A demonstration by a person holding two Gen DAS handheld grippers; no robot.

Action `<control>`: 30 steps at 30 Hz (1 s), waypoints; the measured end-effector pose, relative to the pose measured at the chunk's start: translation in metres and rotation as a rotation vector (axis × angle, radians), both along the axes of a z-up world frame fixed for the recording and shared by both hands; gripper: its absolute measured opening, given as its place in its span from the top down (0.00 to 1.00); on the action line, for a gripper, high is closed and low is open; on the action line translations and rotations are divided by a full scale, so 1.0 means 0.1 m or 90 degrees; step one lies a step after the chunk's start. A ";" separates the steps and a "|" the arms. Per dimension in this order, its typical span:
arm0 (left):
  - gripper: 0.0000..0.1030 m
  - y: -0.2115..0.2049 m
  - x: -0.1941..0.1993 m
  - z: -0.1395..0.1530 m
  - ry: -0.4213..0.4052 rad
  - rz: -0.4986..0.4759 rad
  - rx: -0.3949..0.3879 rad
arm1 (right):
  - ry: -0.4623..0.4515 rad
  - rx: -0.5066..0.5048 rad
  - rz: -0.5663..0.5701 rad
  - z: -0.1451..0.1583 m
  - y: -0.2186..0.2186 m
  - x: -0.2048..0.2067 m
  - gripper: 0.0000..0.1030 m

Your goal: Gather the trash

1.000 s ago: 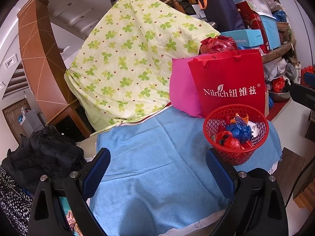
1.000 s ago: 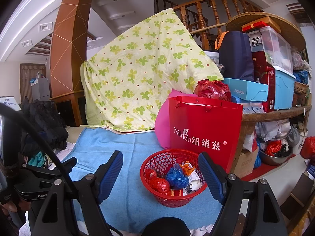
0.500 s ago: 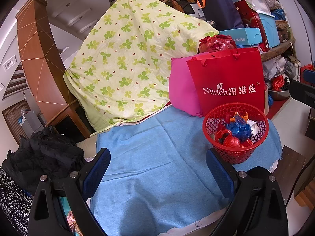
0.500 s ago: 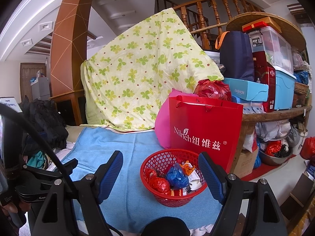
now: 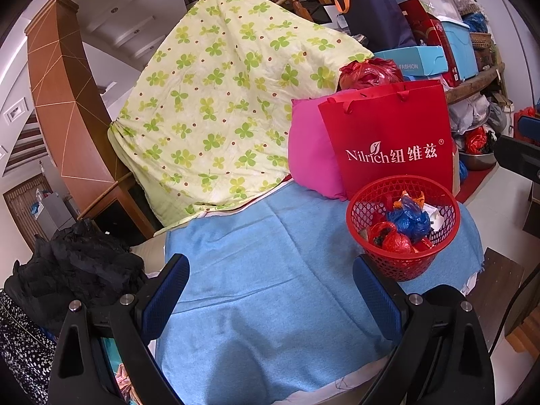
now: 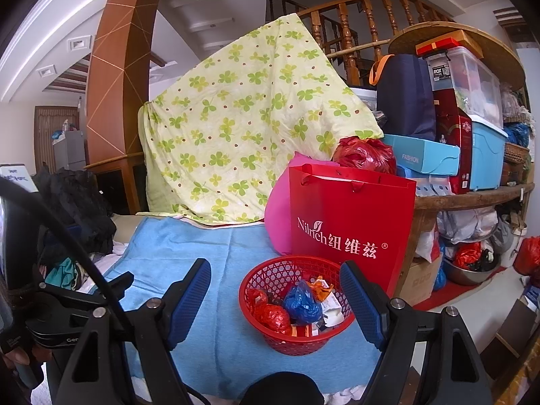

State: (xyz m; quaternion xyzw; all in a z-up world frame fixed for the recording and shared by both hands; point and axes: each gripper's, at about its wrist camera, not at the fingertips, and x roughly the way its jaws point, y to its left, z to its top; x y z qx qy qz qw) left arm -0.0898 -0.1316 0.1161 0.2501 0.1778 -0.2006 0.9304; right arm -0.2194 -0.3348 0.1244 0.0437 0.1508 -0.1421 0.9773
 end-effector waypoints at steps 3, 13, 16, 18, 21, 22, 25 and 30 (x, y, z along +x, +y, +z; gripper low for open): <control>0.06 0.01 0.00 0.00 0.000 -0.002 0.000 | 0.001 0.000 0.001 0.00 -0.01 0.01 0.21; 0.06 0.00 -0.01 -0.02 -0.001 -0.002 0.004 | 0.001 0.005 -0.003 -0.01 -0.06 -0.02 0.21; 0.06 0.00 -0.01 -0.02 0.000 -0.003 0.004 | 0.001 0.002 -0.002 -0.01 -0.06 0.00 0.21; 0.06 -0.02 0.00 -0.01 -0.001 -0.002 0.005 | 0.003 0.001 -0.001 -0.01 -0.06 -0.01 0.21; 0.06 -0.02 0.00 -0.01 0.001 -0.001 0.005 | 0.006 0.001 -0.001 -0.02 -0.10 -0.02 0.21; 0.06 -0.01 0.00 -0.03 0.001 -0.001 0.006 | 0.007 0.001 -0.001 -0.03 -0.11 -0.02 0.21; 0.06 -0.01 0.00 -0.04 0.003 -0.003 0.006 | 0.007 0.002 -0.002 -0.04 -0.12 -0.01 0.21; 0.06 0.00 -0.01 -0.07 0.002 -0.005 0.009 | 0.008 0.002 -0.002 -0.05 -0.13 0.00 0.21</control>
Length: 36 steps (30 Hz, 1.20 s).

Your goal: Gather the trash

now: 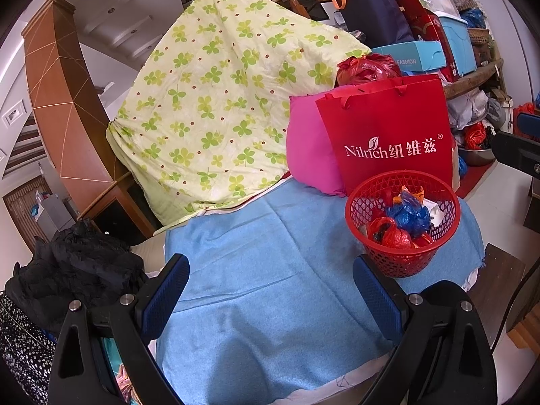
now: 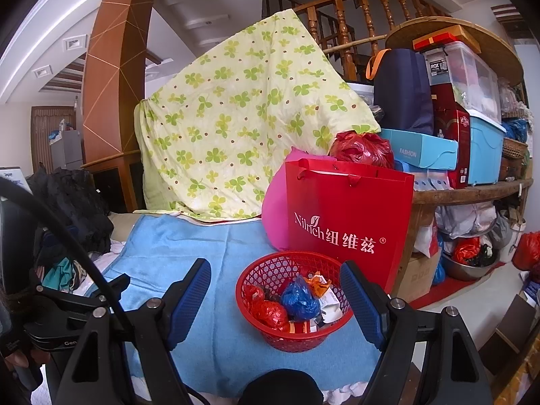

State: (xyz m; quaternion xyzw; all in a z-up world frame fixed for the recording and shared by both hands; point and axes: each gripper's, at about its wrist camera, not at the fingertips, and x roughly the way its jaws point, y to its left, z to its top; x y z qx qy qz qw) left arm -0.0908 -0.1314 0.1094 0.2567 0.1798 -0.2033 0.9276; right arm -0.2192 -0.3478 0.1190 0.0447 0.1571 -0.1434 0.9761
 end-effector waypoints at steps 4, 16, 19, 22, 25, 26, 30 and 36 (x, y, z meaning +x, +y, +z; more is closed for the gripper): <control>0.06 -0.03 0.00 0.01 0.000 0.001 0.001 | 0.000 0.000 0.000 0.00 0.00 0.00 0.21; 0.06 0.03 0.00 -0.08 0.005 -0.004 0.006 | 0.001 0.001 0.001 0.02 -0.01 0.02 0.21; 0.06 0.03 0.01 -0.11 0.007 -0.006 0.013 | 0.001 0.001 0.002 0.01 -0.02 0.00 0.21; 0.06 0.04 0.03 -0.12 0.008 -0.009 0.020 | 0.004 0.001 0.003 0.01 -0.02 0.00 0.21; 0.06 0.01 0.04 -0.13 0.011 -0.013 0.025 | 0.007 0.004 0.004 -0.11 -0.07 0.01 0.21; 0.06 -0.01 0.05 -0.12 0.011 -0.016 0.026 | 0.008 0.006 0.003 -0.13 -0.08 0.00 0.21; 0.06 -0.03 0.11 -0.17 0.018 -0.031 0.023 | 0.016 0.015 0.000 -0.18 -0.14 0.04 0.21; 0.06 0.06 0.54 -0.34 0.084 -0.046 -0.011 | 0.025 0.052 -0.002 -0.22 -0.22 0.20 0.21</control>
